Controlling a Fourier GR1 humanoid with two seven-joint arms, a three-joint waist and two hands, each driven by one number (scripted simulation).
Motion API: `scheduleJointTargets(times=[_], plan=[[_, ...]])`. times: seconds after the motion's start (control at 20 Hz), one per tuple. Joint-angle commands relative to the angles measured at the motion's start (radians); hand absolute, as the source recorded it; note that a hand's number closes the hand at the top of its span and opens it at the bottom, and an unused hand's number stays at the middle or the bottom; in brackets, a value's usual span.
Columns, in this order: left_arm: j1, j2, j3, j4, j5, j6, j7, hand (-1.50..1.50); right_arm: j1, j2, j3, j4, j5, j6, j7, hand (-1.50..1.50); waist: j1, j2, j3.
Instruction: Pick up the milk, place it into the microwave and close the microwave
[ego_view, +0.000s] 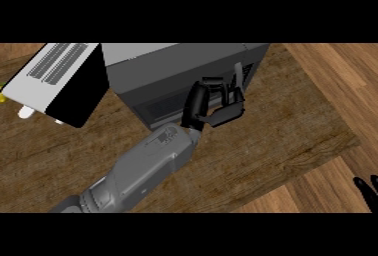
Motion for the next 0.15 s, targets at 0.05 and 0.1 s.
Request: scheduleJointTargets(times=[0.05,0.1], plan=[[-0.069,0.000,0.023,0.080,0.027,-0.030,0.011,1.50,0.016,-0.018,-0.004,-0.014,-0.020,0.033,-0.003,-1.50,-0.018,0.016,0.000],[-0.079,0.000,0.026,0.092,0.023,-0.030,0.010,1.50,0.011,-0.024,-0.013,-0.016,-0.019,0.028,0.002,-1.50,-0.007,0.017,0.000]])
